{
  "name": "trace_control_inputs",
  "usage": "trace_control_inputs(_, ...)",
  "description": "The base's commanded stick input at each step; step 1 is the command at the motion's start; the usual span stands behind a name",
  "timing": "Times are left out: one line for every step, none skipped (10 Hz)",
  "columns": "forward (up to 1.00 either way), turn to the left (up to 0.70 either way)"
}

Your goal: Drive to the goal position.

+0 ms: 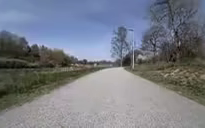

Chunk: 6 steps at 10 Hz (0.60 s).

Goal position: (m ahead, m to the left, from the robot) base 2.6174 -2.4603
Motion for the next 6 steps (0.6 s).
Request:
trace_control_inputs(0.85,0.00)
trace_control_inputs(0.85,0.00)
trace_control_inputs(0.85,0.00)
trace_control_inputs(0.85,0.00)
trace_control_inputs(0.85,0.00)
trace_control_inputs(0.85,0.00)
